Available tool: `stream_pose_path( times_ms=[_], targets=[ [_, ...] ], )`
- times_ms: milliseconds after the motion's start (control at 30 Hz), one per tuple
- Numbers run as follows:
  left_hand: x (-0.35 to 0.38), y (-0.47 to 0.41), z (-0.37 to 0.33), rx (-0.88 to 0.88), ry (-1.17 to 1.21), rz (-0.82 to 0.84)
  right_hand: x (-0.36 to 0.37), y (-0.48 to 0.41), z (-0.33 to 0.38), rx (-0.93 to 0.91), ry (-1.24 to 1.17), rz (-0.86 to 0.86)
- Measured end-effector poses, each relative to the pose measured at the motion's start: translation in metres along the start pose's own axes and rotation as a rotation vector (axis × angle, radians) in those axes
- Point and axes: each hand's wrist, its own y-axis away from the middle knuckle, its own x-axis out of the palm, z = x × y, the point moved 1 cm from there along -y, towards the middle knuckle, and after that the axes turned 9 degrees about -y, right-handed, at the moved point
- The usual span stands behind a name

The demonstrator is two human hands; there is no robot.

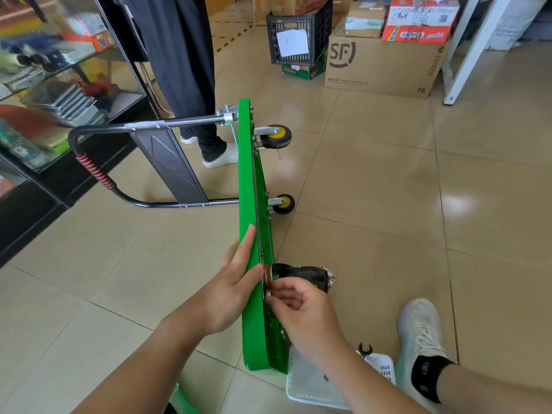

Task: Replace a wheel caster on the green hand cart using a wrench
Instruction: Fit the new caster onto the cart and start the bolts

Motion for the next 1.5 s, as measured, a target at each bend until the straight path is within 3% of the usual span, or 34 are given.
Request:
stream_pose_path(
  times_ms=[567,700,800,967,1100,1233,1500],
  targets=[
    [0.001,-0.001,0.002,0.013,0.006,0.008,-0.001,0.002,-0.002,0.064,0.116,0.036],
    [0.000,-0.002,0.003,0.017,-0.010,0.007,-0.001,0.006,-0.006,0.074,-0.020,0.022],
    [0.000,-0.002,0.004,0.016,-0.012,0.003,0.000,0.007,-0.008,0.046,-0.053,0.018],
    [0.000,-0.002,0.004,0.020,0.001,0.004,-0.006,0.000,-0.004,0.000,0.102,0.064],
    [0.000,-0.002,0.004,0.023,-0.005,0.006,-0.003,0.002,-0.005,-0.013,0.013,0.082],
    [0.000,-0.002,0.003,0.022,-0.006,0.007,-0.007,-0.002,-0.007,-0.042,0.155,0.100],
    [-0.001,-0.001,0.003,0.024,-0.020,0.007,-0.003,-0.003,-0.013,-0.030,0.054,0.083]
  ],
)
